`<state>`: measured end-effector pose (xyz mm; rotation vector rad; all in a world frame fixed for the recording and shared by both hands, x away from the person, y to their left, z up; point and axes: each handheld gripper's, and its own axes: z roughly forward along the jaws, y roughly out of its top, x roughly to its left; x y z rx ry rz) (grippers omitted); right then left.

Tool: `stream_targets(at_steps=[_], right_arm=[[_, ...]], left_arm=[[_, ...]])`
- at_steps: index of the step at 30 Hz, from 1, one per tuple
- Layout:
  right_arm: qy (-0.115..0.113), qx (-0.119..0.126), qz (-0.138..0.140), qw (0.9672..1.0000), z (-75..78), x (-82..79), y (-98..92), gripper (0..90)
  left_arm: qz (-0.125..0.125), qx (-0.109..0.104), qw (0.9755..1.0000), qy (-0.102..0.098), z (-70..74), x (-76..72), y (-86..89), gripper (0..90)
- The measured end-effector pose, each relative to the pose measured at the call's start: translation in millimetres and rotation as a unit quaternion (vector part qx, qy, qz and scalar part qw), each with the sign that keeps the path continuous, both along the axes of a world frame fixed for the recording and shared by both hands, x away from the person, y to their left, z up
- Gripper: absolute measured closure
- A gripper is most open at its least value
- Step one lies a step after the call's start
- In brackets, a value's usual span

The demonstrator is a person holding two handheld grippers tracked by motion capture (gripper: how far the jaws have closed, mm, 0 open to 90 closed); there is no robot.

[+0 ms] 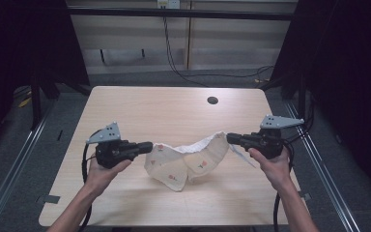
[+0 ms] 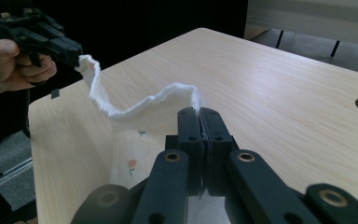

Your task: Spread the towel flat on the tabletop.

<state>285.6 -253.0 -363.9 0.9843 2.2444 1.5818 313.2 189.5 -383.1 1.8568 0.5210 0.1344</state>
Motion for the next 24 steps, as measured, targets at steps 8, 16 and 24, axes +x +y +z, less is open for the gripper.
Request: stream_targets(at_steps=[8, 16, 24], right_arm=[[-0.024, 0.011, 0.008, 0.9996, 28.5, -0.8, 2.0, 88.4], [-0.07, 0.006, 0.021, 0.9973, 67.3, -22.4, 9.5, 88.5], [-0.106, -0.013, 0.033, 0.9937, 100.7, -62.7, 12.1, 88.5]], left_arm=[[0.026, -0.021, 0.999, -0.03, 33.4, 1.1, 23.9, 87.6], [0.026, -0.035, 0.9965, -0.072, 70.1, -17.4, 37.1, 87.9], [0.006, -0.057, 0.9924, -0.109, 97.5, -45.9, 43.4, 87.8]])
